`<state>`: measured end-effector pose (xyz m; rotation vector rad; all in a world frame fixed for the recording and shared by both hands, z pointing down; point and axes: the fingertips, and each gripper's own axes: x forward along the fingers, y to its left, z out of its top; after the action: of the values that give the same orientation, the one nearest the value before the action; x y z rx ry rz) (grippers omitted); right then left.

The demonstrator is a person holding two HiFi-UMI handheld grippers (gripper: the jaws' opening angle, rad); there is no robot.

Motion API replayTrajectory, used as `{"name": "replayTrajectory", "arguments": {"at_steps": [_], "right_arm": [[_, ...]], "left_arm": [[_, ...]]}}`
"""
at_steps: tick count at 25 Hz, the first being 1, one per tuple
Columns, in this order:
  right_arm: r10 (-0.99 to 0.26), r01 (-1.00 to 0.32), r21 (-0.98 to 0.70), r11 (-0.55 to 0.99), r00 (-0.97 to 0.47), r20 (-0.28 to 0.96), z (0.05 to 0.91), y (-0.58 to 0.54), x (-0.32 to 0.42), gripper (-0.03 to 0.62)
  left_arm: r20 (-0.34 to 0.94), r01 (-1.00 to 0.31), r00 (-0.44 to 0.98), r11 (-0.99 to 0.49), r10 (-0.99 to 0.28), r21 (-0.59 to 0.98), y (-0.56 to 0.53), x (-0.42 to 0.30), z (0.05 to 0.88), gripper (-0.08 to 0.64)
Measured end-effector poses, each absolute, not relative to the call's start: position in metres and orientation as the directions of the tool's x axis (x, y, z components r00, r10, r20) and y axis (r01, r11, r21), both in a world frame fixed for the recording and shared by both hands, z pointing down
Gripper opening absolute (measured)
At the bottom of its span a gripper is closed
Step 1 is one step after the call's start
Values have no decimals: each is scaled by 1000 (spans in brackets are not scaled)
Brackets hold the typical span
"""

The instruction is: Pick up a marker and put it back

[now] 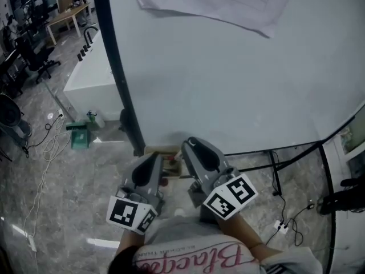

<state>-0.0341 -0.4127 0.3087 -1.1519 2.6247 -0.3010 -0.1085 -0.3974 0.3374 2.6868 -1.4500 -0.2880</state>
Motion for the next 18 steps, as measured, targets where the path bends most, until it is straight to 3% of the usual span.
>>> {"name": "replayTrajectory", "arguments": {"at_steps": [4,10,18], "right_arm": [[-738,-683,-289,670,-656,-159,310,-412,-35,69],[-733,-680,-288,674,-663,-149,316,-409,-37,69],[-730,-662,-405,631,-683,-22,368,-419,-47,69]], "left_arm": [[-84,-832,544,-550,-835,70,-401,-102,344,-2],[-113,-827,544,-554,-832,99,-403,-104,339,0],[-112,-823,548,-559,-829,104,-404,-109,341,-1]]}}
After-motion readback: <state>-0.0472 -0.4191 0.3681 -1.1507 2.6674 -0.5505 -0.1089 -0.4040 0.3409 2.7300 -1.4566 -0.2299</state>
